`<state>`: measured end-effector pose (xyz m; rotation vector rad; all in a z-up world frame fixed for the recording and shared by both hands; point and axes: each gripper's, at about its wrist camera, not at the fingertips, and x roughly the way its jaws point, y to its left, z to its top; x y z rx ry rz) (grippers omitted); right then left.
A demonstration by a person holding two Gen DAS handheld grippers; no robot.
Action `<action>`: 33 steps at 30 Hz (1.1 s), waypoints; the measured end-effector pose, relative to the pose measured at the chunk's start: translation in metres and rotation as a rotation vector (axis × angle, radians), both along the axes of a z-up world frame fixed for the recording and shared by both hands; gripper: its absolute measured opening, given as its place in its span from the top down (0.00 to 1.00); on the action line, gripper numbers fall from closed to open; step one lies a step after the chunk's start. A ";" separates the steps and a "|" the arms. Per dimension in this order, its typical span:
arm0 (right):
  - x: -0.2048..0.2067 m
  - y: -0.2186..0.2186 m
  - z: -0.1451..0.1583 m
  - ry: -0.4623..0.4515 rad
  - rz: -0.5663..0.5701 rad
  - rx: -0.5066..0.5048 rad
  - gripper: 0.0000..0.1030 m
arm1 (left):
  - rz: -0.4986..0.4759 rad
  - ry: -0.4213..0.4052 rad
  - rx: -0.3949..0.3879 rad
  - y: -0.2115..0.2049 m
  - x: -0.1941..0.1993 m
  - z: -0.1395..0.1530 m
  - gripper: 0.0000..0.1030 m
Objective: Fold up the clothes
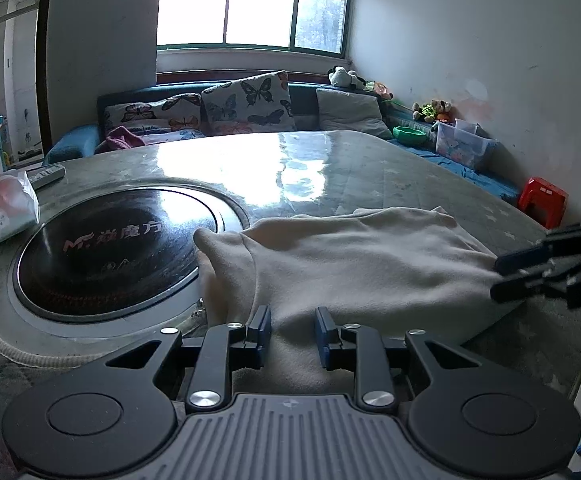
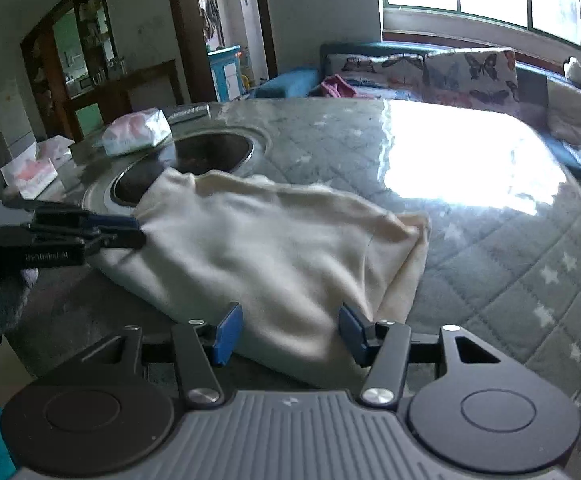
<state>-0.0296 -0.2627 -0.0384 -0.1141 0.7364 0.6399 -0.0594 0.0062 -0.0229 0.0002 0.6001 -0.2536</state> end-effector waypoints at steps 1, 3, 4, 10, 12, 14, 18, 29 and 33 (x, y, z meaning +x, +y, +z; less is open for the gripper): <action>0.003 0.001 0.002 -0.009 -0.001 -0.002 0.46 | 0.000 0.000 -0.001 0.000 0.000 0.000 0.74; 0.010 0.005 0.004 -0.029 -0.004 -0.012 0.46 | 0.001 0.002 -0.002 0.000 0.001 0.000 0.74; 0.016 0.006 0.003 -0.036 -0.007 -0.013 0.46 | 0.002 0.002 -0.003 0.001 0.001 0.000 0.74; 0.059 0.009 -0.007 -0.012 -0.037 0.003 0.47 | 0.003 0.006 -0.006 0.002 0.000 -0.001 0.74; 0.071 0.007 -0.011 0.010 -0.053 0.002 0.47 | 0.003 0.007 -0.006 0.002 0.001 -0.001 0.73; 0.077 0.003 -0.013 0.018 -0.075 0.008 0.47 | 0.004 0.008 -0.010 0.002 0.001 -0.001 0.73; 0.078 0.006 -0.005 -0.019 -0.075 0.018 0.47 | 0.003 0.011 -0.010 0.002 0.002 -0.001 0.73; 0.086 0.025 -0.005 -0.026 -0.048 0.007 0.49 | 0.026 0.006 -0.021 0.008 -0.004 0.004 0.74; 0.068 0.033 0.006 -0.070 0.002 -0.017 0.49 | 0.045 0.006 -0.039 0.012 -0.007 0.004 0.74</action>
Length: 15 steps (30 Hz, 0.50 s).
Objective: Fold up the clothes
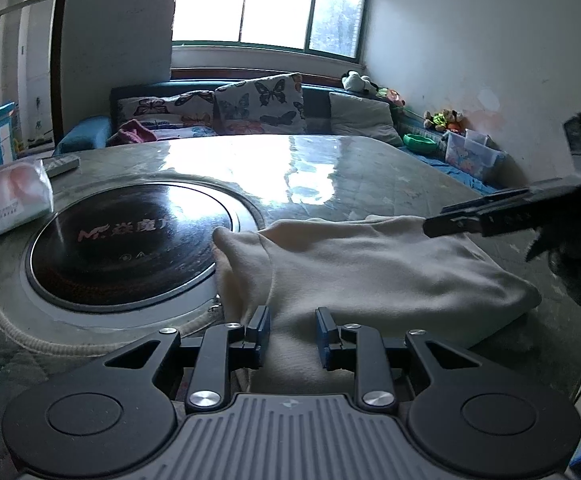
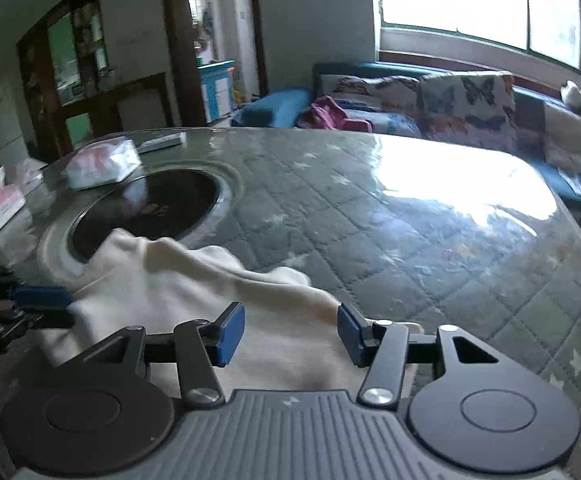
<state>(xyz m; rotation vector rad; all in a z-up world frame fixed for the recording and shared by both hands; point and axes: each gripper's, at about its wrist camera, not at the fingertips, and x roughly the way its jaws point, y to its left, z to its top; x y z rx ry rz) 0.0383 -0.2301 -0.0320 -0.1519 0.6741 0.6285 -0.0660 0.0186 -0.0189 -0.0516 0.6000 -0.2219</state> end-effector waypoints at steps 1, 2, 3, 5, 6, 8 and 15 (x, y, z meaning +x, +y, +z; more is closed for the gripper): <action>-0.005 0.003 0.002 -0.007 0.015 -0.005 0.49 | 0.003 -0.001 0.000 0.000 -0.001 0.000 0.74; -0.009 0.007 0.003 -0.013 0.030 -0.011 0.49 | 0.007 0.000 0.000 0.001 -0.001 0.000 0.74; -0.014 0.011 0.004 -0.020 0.049 -0.019 0.49 | 0.011 0.002 0.000 0.001 -0.002 -0.001 0.74; -0.025 0.021 0.005 -0.025 0.097 -0.031 0.49 | 0.020 0.007 0.000 0.003 -0.002 -0.001 0.74; -0.030 0.025 0.006 -0.027 0.116 -0.035 0.49 | 0.025 0.008 -0.004 0.003 -0.003 -0.001 0.74; -0.038 0.034 0.006 -0.035 0.155 -0.049 0.49 | 0.036 0.003 -0.010 0.007 -0.007 0.002 0.73; -0.073 0.076 0.005 -0.067 0.335 -0.100 0.49 | 0.090 0.045 -0.050 0.028 -0.010 0.004 0.73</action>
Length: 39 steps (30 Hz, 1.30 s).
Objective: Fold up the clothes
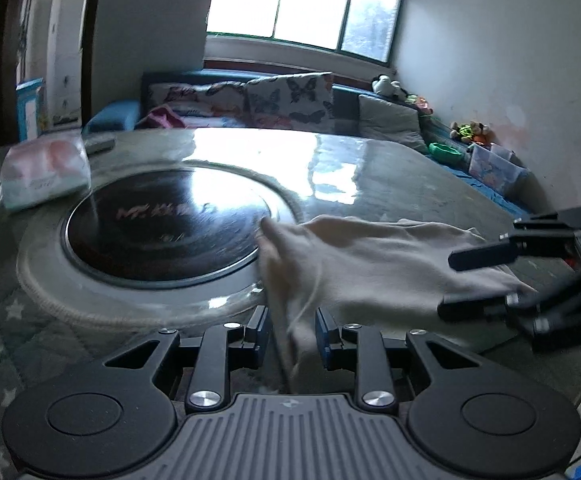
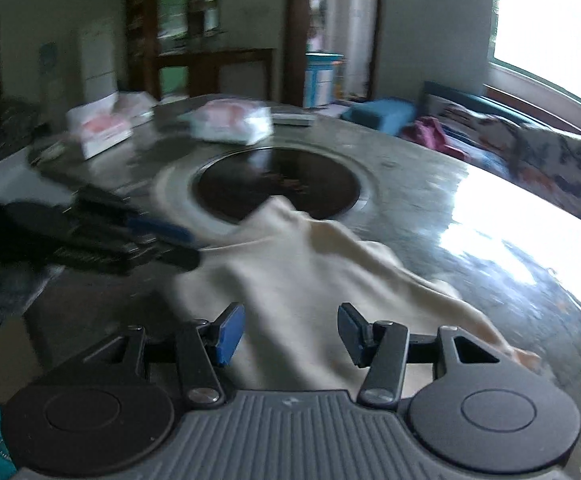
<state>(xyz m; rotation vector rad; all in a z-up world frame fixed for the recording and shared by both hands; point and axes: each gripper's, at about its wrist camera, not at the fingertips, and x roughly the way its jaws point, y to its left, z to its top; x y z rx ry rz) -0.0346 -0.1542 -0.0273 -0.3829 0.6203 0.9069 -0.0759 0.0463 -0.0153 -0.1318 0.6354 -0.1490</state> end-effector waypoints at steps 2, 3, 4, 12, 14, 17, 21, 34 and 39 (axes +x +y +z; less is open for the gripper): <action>-0.008 0.011 -0.002 -0.005 0.043 -0.016 0.49 | 0.005 0.016 -0.014 0.004 0.001 -0.001 0.72; -0.011 0.016 -0.003 -0.008 0.063 -0.023 0.49 | 0.008 0.021 -0.017 0.005 0.001 -0.002 0.72; -0.015 0.021 -0.004 -0.013 0.081 -0.032 0.49 | 0.011 0.026 -0.017 0.006 0.002 -0.002 0.71; -0.033 0.047 -0.008 -0.065 0.168 -0.074 0.49 | 0.034 0.037 -0.034 0.014 0.003 -0.001 0.67; -0.034 0.053 -0.010 -0.075 0.185 -0.084 0.49 | 0.044 0.038 -0.038 0.015 0.003 0.000 0.65; -0.036 0.064 -0.015 -0.086 0.211 -0.100 0.49 | 0.056 0.044 -0.043 0.018 0.004 0.000 0.62; -0.042 0.074 -0.021 -0.107 0.241 -0.124 0.50 | 0.078 0.042 -0.038 0.023 0.002 0.002 0.58; -0.056 0.087 -0.032 -0.218 0.266 -0.206 0.52 | 0.161 0.049 -0.105 0.051 0.002 0.008 0.54; -0.059 0.091 -0.035 -0.253 0.280 -0.222 0.60 | 0.148 0.071 -0.156 0.047 0.006 0.008 0.54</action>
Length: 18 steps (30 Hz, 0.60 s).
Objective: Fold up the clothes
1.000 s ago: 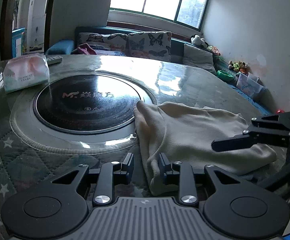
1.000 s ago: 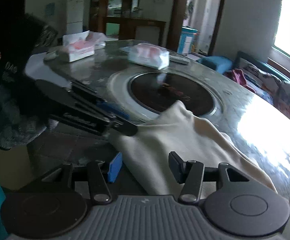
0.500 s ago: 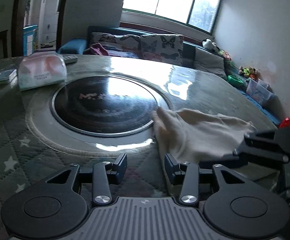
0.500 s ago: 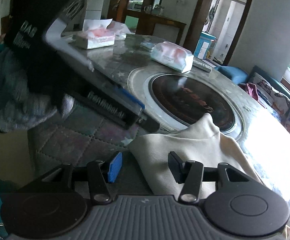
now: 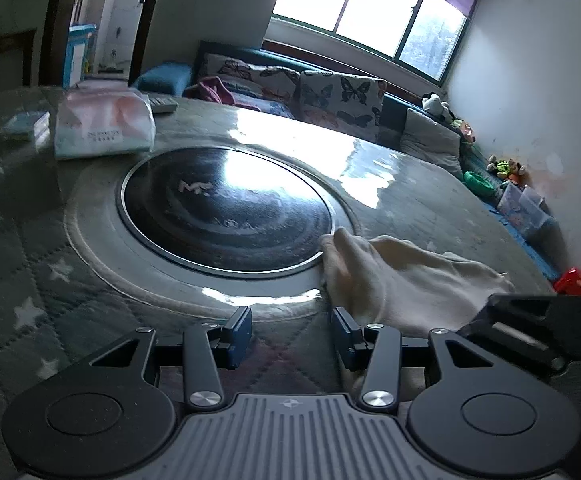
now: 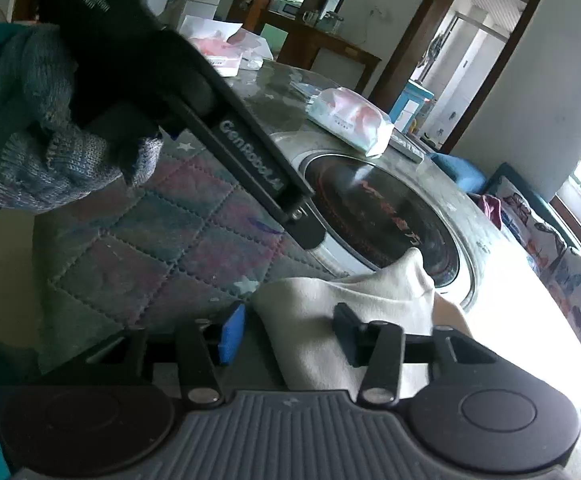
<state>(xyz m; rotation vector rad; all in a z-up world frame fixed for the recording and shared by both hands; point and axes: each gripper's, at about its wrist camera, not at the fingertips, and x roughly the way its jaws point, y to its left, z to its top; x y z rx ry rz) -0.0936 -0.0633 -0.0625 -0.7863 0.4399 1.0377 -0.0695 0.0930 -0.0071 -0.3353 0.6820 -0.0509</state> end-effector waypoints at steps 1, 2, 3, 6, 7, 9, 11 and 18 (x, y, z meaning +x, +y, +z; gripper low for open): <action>0.000 0.000 0.000 0.003 0.000 0.001 0.64 | 0.001 0.004 -0.015 0.000 0.001 0.000 0.54; 0.001 0.001 0.000 0.008 -0.001 0.003 0.69 | 0.003 0.006 -0.030 -0.001 0.003 0.001 0.54; 0.003 0.001 0.000 0.015 -0.004 0.007 0.70 | 0.006 0.009 -0.049 -0.001 0.004 0.002 0.54; 0.008 0.000 0.003 0.049 -0.018 0.033 0.82 | 0.017 0.019 -0.119 0.000 0.009 0.004 0.50; 0.011 -0.001 0.005 0.069 -0.027 0.048 0.85 | 0.024 0.025 -0.145 0.000 0.011 0.004 0.47; 0.020 -0.006 0.011 0.122 -0.049 0.082 0.89 | 0.036 0.039 -0.202 0.001 0.015 0.003 0.46; 0.029 -0.011 0.017 0.179 -0.068 0.120 0.90 | 0.053 0.059 -0.266 0.003 0.020 0.001 0.45; 0.055 -0.031 0.034 0.306 -0.113 0.236 0.92 | 0.089 0.131 -0.413 0.004 0.037 -0.010 0.42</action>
